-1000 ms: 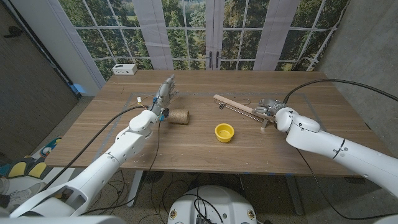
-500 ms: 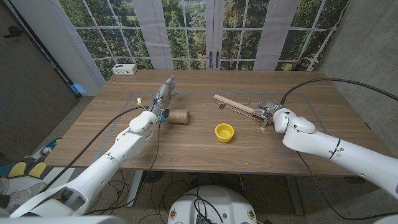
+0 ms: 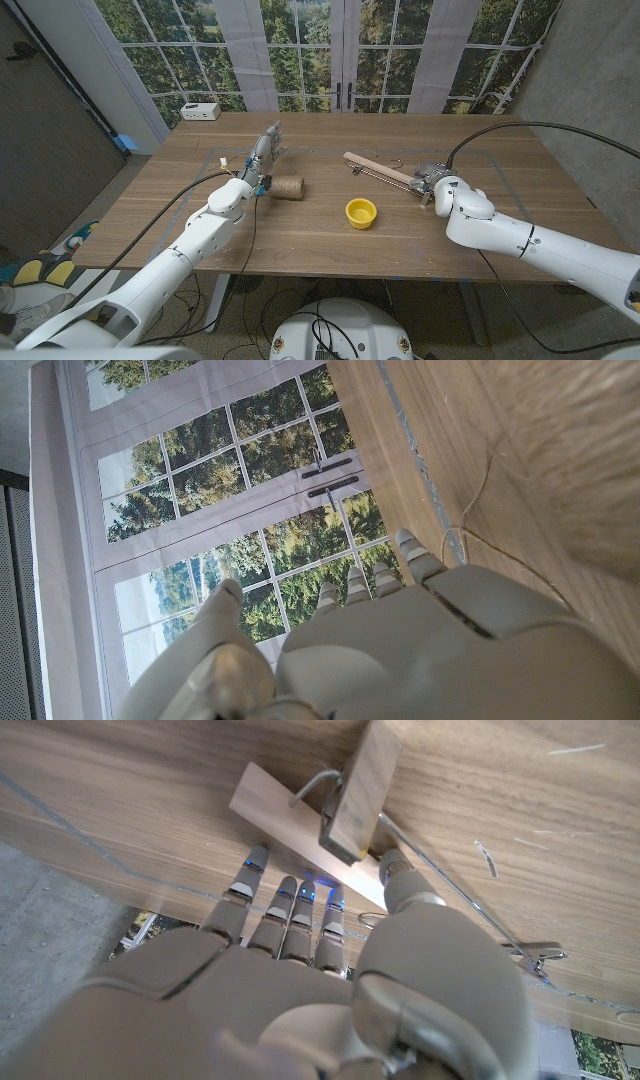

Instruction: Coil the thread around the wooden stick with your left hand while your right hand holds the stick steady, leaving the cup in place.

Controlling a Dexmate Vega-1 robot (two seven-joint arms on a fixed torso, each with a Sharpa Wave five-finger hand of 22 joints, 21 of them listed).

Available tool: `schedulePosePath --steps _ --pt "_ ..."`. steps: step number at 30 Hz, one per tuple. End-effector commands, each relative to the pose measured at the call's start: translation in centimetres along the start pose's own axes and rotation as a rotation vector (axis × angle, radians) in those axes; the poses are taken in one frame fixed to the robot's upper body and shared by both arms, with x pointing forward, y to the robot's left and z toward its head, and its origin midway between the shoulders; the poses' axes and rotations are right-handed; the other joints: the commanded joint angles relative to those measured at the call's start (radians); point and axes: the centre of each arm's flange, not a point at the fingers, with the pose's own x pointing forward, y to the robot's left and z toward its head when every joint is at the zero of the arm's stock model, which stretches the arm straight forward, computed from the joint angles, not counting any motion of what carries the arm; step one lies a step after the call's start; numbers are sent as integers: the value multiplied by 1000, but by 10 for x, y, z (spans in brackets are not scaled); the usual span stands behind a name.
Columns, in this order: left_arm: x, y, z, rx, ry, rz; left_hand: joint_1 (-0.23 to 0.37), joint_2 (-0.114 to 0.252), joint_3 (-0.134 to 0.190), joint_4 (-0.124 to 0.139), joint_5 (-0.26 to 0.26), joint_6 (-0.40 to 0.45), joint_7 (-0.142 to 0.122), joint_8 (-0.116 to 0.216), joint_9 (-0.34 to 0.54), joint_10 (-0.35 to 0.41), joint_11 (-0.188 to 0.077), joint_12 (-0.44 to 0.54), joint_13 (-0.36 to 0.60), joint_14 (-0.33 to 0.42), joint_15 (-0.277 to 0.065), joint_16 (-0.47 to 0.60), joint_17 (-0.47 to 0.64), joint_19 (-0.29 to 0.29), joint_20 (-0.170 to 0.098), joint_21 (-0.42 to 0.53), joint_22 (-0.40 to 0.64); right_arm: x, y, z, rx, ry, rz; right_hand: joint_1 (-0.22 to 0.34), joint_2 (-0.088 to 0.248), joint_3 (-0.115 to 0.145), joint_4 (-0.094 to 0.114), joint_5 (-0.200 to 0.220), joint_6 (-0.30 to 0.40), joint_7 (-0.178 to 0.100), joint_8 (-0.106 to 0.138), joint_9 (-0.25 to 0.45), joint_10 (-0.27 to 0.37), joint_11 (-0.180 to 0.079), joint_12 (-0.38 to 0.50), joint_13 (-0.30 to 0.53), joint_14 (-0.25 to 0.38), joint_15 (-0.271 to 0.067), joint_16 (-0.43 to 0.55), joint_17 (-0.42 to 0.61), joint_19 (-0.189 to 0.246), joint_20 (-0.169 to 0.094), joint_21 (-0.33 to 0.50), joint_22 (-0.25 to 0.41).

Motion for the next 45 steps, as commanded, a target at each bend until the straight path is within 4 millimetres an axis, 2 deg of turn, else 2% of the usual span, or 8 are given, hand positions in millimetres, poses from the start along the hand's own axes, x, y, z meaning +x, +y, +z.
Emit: schedulePosePath --steps 1,4,9,13,19,25,31,45 --pt "-1 1 0 -2 -1 5 2 10 -5 -2 10 1 0 3 6 5 -2 -4 3 2 -2 -2 6 5 -3 6 3 0 2 7 -66 30 -59 75 30 16 0 -4 136 -23 30 5 120 -25 31 7 107 -80 56 24 46 -24 14 4" --pt "-1 2 0 1 -1 3 2 10 -5 -1 10 1 -1 3 6 4 -3 -4 3 2 -2 -2 6 5 -3 6 3 1 2 7 -80 36 -73 134 34 21 -5 -8 190 -33 35 5 185 -38 46 9 179 -111 102 46 77 -44 25 6" --pt "-1 2 0 -1 1 6 2 10 -5 -1 10 1 -1 3 6 4 -4 -4 3 3 -2 -2 6 5 -3 6 3 4 3 7 -100 53 -66 229 23 11 -8 -13 278 -48 40 5 297 -49 79 17 327 -153 209 104 149 -78 58 14" --pt "-1 3 0 -2 1 9 2 10 -6 -1 10 1 -1 2 6 4 -4 -4 3 3 -2 -2 6 5 -2 6 3 9 5 3 -102 66 -47 298 11 -5 -11 -13 350 -43 48 6 376 -58 107 23 400 -178 279 158 194 -107 87 22" --pt "-2 4 0 -1 6 7 3 10 -6 -1 10 0 -1 2 6 4 -5 -5 3 3 -2 -2 6 4 0 6 3 16 11 -6 -77 78 -28 407 12 -22 -8 -12 468 -33 65 12 492 -49 180 59 506 -189 367 249 219 -125 127 35" --pt "-1 4 2 4 7 2 3 11 -6 -1 10 -1 -2 2 6 4 -4 -5 3 4 -2 -2 6 4 1 6 3 18 16 -11 -54 70 -59 427 19 -51 10 -12 554 -10 92 23 597 -42 252 96 587 -181 424 316 220 -134 155 45" --pt "0 3 5 12 5 -1 3 11 -7 -1 10 -1 -2 2 6 4 -4 -5 3 4 -3 -2 6 5 1 6 3 14 20 -13 -41 37 -155 443 18 -62 9 -9 562 -8 94 27 613 -26 275 115 605 -179 449 352 222 -138 168 50" --pt "0 3 13 34 9 0 4 11 -7 -1 10 -1 -2 2 6 7 -5 -5 3 11 -1 0 6 8 2 7 3 -2 16 -18 36 -32 -399 456 24 -66 13 -3 563 -9 97 36 610 -28 292 137 597 -180 447 376 208 -134 176 54"
